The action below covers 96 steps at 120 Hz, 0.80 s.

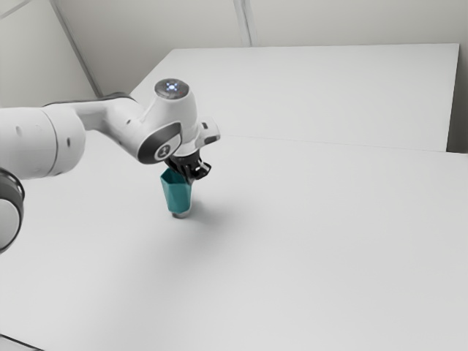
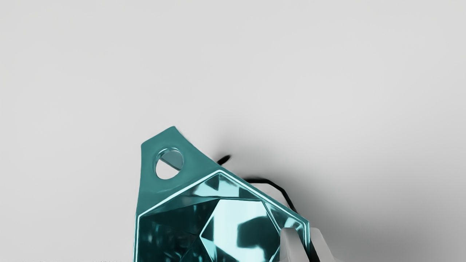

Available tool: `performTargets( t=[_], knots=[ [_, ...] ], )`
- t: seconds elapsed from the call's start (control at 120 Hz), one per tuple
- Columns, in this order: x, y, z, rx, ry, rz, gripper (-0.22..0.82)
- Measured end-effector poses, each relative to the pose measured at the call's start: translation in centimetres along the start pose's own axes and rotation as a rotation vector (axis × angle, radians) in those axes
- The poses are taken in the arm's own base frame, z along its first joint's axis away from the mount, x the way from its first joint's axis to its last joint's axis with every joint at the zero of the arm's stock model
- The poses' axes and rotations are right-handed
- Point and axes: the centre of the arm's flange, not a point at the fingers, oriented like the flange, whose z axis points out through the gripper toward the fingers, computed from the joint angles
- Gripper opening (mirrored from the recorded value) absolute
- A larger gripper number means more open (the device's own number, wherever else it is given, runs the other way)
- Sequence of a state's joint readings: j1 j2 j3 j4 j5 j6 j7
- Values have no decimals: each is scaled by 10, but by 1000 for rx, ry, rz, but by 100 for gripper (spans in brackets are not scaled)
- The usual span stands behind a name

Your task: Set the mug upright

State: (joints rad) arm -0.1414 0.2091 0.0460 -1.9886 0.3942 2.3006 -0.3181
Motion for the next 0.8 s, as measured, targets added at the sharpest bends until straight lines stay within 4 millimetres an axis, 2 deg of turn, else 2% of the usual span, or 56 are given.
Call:
performTargets(
  t=[0.167, 0.233, 0.333, 0.483, 0.633, 0.758, 0.8],
  knots=[
    [0, 3, 5, 1, -10, -25, -18],
    [0, 4, 6, 1, -12, -33, -15],
    [2, 5, 6, -1, -12, -44, -5],
    [7, 5, 1, -4, -2, -61, 16],
    [14, 5, -5, -6, 13, -74, 29],
    [21, 3, -17, -9, 37, -86, 38],
    [21, -1, -29, -11, 50, -95, 40]
  ],
)
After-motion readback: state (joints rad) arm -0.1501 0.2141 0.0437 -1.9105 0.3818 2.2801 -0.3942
